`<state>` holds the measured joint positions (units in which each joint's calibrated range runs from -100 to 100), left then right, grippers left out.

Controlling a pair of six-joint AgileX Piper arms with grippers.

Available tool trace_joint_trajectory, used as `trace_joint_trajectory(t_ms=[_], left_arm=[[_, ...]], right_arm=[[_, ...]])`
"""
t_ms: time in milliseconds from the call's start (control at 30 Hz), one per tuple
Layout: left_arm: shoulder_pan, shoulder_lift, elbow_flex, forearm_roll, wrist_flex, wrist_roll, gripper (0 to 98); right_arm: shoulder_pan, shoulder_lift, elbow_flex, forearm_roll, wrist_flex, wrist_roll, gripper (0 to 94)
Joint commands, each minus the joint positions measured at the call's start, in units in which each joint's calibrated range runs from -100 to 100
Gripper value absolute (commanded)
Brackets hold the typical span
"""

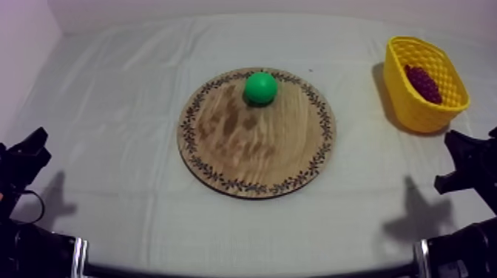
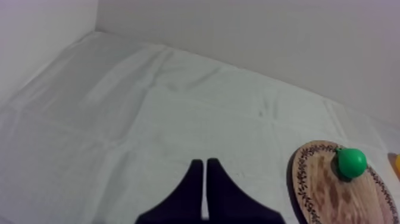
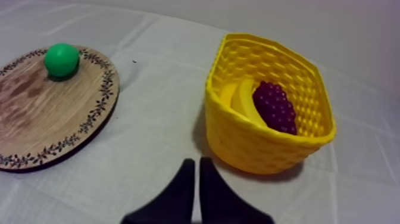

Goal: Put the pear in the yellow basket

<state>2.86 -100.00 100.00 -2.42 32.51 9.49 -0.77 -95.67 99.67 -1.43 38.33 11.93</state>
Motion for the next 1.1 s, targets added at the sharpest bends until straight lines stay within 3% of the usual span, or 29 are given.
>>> trace_joint_trajectory(t_ms=[0, 700, 900, 1067], left_arm=[[0.0, 0.0, 0.0, 0.0, 0.0, 0.0, 0.1], [0.0, 0.0, 0.0, 0.0, 0.0, 0.0, 0.1], [0.0, 0.0, 0.0, 0.0, 0.0, 0.0, 0.1], [0.0, 0.0, 0.0, 0.0, 0.0, 0.0, 0.1]], right_arm=[[0.0, 0.0, 0.0, 0.0, 0.1, 0.0, 0.5], [-0.1, 0.0, 0.0, 0.0, 0.1, -0.2, 0.6], [-0.6, 0.0, 0.0, 0.0, 0.0, 0.9, 4.8], [-0.7, -0.1, 0.0, 0.0, -1.3, 0.4, 1.5]])
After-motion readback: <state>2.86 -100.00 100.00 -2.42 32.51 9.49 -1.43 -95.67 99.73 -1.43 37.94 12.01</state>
